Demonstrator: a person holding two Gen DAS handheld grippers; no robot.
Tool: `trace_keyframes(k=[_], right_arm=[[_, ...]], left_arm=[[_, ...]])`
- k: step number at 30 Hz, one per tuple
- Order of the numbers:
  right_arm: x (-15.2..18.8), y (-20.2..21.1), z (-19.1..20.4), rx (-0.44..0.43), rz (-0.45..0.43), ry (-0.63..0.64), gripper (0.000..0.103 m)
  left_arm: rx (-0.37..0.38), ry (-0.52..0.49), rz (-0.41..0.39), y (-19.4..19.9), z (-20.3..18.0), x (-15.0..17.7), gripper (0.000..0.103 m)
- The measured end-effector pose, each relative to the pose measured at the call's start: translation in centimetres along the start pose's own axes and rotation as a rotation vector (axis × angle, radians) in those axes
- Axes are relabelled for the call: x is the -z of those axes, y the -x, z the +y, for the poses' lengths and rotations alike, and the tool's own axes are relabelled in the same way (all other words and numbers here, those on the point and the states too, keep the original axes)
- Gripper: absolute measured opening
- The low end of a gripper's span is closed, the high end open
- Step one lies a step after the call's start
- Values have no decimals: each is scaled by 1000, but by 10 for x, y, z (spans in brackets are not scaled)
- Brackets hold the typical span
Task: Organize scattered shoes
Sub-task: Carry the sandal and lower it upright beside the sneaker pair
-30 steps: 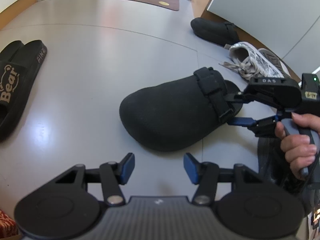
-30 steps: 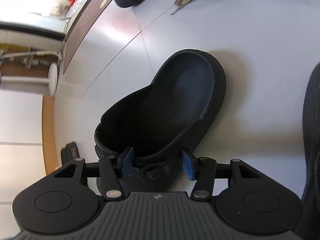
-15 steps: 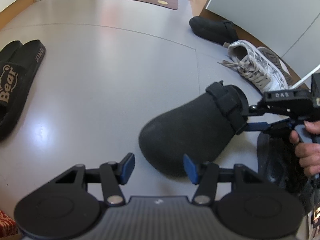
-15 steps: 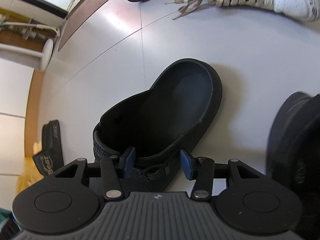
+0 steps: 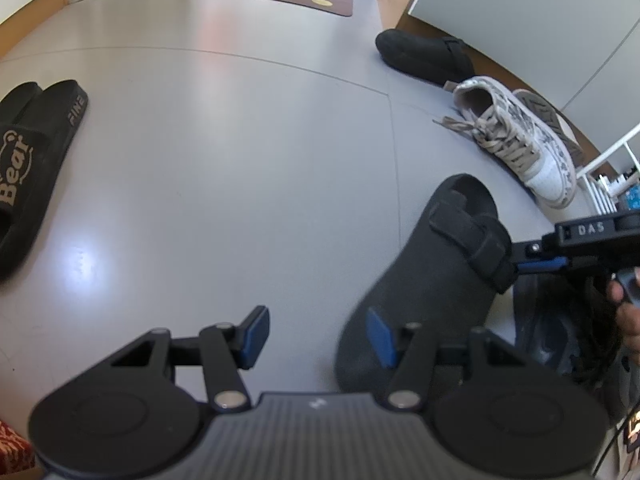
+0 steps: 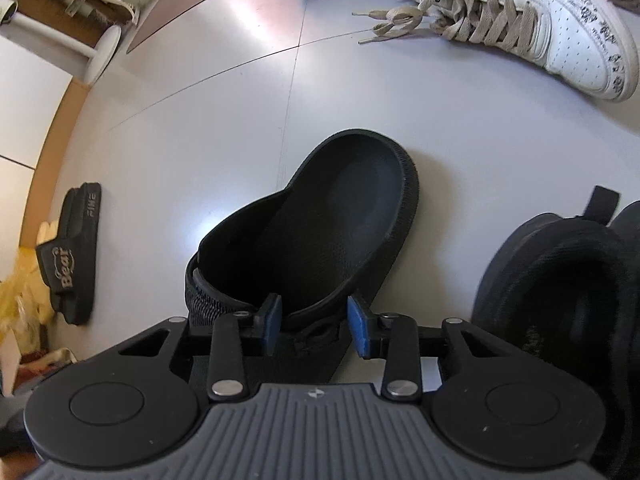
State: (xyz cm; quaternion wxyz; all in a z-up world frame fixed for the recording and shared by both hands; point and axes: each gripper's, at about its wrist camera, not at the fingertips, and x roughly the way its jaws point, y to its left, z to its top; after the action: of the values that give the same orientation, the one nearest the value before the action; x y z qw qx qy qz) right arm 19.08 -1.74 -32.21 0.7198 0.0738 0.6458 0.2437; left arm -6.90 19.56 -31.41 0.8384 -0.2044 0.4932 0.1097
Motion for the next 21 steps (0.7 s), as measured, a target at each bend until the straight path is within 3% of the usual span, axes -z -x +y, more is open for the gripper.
trace_keyframes(k=[2,4,6,10,12,17,21], right_arm=[[2,4,-2,-1,-9,-10,42],[4,9,-4,-25,-23,-21,52],[8,15,-5,-28,-40,-18,71],[24,24,6,-60,-57,57,78],[29,19,14,-58,-50,84,91],[37,1,40,66,-78,134,93],[38,-18,53,83,-30,59,95]], left_arm=[[-2,4,-4,1,1,-1,57],[-4,5,-5,1,1,-1,57],[-9,0,-2,1,2,0,57],[-25,16,2,3,8,2,57],[-28,18,3,3,9,3,57],[-26,28,6,3,12,4,57],[-23,26,12,1,12,4,57]])
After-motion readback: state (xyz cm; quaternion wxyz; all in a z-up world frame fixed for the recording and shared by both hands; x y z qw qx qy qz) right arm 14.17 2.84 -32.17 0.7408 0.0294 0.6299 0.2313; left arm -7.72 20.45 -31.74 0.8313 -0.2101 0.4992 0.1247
